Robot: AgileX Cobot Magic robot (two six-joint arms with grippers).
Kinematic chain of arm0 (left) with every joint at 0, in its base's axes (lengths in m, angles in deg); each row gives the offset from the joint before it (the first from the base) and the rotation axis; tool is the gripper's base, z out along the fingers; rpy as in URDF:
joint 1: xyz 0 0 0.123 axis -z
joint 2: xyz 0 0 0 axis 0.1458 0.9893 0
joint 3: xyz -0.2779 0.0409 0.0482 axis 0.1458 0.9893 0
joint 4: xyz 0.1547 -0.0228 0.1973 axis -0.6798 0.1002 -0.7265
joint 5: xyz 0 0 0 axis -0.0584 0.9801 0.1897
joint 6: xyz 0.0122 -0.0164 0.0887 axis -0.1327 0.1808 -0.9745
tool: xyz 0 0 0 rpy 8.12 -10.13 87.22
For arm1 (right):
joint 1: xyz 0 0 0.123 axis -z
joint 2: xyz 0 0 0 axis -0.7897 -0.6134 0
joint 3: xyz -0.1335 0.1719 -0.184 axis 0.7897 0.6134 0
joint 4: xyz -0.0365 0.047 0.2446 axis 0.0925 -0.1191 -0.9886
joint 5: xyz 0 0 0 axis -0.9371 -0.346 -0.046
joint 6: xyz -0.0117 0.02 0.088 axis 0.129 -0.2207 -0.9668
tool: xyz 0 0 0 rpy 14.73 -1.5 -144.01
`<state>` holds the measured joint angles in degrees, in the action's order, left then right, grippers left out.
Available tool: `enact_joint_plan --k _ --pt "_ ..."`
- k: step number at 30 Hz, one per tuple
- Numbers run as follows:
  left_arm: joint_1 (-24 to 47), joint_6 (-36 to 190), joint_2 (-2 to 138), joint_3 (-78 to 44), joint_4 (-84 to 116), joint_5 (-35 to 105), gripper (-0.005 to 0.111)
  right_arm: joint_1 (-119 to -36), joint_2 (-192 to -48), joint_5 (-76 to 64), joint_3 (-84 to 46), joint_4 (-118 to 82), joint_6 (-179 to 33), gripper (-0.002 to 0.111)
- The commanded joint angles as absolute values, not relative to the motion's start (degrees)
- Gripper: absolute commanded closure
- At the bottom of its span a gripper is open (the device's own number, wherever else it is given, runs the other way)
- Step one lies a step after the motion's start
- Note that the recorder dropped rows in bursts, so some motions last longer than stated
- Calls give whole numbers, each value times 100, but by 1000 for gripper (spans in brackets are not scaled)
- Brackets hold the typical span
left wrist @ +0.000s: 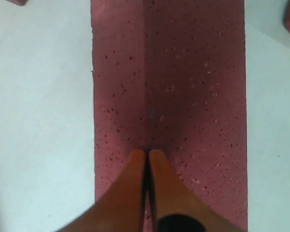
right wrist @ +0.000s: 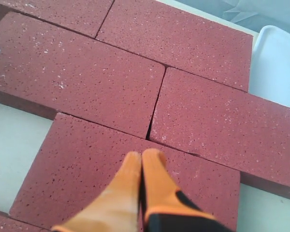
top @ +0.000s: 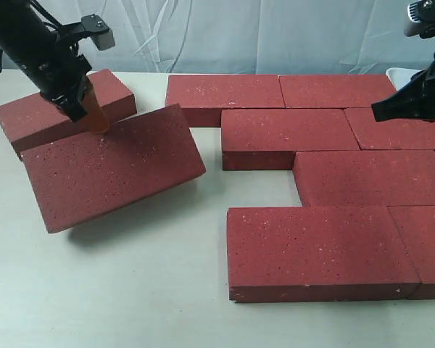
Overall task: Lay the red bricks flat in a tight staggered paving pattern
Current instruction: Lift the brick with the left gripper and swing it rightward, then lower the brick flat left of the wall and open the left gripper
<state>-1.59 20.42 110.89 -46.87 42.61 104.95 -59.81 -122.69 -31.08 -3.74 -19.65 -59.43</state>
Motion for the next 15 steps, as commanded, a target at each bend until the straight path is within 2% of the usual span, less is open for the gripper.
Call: enact_joint_plan --k 1,15 --pt "-133 1598 10786 -4285 4481 10525 106 -5958 -12229 -3055 -363 -1968 -5944 109" --pt "356 541 10751 -3872 4757 10525 106 -5958 -12229 -2991 -363 -1968 -5944 109"
